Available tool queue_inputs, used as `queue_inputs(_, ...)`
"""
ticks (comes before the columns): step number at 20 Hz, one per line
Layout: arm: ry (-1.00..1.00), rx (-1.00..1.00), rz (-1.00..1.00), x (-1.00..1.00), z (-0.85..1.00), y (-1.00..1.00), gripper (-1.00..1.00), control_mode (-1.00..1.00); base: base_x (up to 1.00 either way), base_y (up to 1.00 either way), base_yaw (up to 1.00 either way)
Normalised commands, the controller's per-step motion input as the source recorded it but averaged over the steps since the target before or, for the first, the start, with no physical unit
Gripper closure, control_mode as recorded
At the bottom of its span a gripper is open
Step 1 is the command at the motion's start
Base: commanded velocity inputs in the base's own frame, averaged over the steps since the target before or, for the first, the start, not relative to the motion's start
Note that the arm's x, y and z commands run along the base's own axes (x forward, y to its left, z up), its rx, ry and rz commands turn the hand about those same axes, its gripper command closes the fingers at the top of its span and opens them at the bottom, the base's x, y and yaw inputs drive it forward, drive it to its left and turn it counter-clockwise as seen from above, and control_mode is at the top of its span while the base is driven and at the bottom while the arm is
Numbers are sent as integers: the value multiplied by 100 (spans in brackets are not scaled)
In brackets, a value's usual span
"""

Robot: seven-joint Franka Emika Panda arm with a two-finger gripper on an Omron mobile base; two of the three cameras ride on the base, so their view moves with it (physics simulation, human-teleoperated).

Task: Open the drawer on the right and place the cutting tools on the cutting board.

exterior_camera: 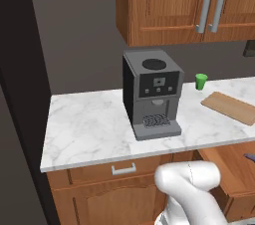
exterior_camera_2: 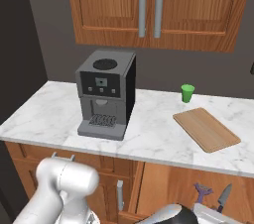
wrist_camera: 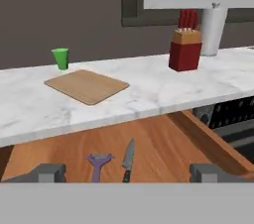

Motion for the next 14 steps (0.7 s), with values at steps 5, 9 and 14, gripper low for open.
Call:
queue_inputs(5, 66, -16, 0, 88, 41, 37, -100, -100, 0, 0, 0)
queue_inputs(9, 62, -13, 0, 71, 28, 28, -100, -100, 0, 0, 0)
queue_inputs(14, 58, -5, 0, 47, 3, 17, -100, -100, 0, 0, 0)
